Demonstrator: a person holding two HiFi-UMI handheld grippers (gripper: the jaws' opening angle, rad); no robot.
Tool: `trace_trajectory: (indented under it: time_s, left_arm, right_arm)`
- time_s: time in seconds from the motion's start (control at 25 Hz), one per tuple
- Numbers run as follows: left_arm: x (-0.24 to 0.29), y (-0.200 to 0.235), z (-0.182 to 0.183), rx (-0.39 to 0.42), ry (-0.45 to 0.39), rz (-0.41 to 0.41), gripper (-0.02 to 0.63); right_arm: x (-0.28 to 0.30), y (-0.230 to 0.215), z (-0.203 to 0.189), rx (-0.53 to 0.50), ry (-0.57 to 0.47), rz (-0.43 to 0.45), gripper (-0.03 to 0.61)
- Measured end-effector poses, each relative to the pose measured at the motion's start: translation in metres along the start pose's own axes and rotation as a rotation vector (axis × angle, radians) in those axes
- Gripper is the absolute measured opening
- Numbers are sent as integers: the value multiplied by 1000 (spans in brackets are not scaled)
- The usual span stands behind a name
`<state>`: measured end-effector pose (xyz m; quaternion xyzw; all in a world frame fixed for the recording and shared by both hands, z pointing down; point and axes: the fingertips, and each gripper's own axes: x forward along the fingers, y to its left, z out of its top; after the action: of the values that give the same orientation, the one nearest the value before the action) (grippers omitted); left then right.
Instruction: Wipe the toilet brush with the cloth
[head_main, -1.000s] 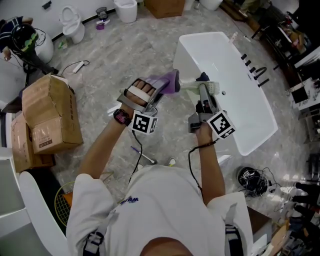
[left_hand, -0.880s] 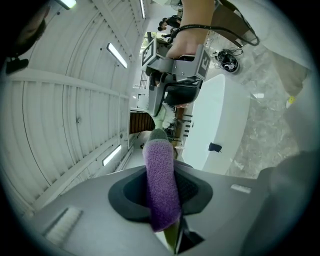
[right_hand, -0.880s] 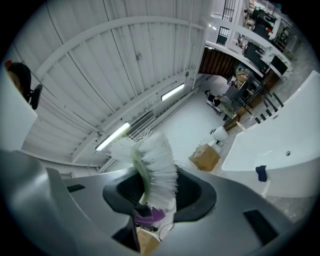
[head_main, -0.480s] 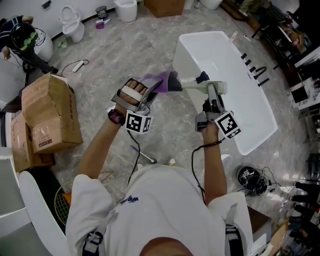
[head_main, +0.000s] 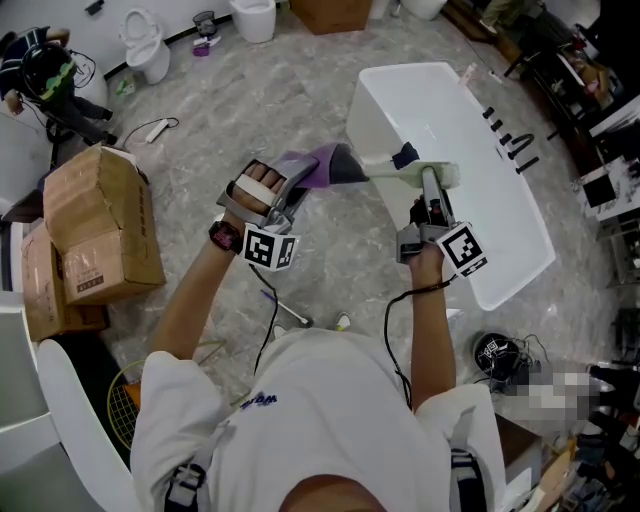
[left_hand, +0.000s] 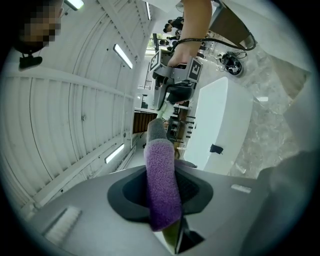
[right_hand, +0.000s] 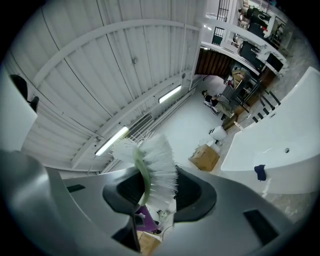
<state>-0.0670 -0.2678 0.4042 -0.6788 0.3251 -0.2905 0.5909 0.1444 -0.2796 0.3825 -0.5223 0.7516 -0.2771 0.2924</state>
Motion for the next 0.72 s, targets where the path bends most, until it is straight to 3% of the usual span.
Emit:
trace_trajectory:
  time_s: [0.48, 0.6, 0.72]
  left_arm:
    - [-42, 1, 8, -9, -99, 63, 109]
    - [-51, 12, 6, -26, -118, 102, 115]
    - [-45, 17, 1, -35, -110, 107, 118]
  right_arm:
    - [-17, -9, 11, 33, -14, -28, 155]
    - [-20, -16, 23, 42, -27, -89, 153]
    - [-12, -15, 33, 40, -42, -37, 153]
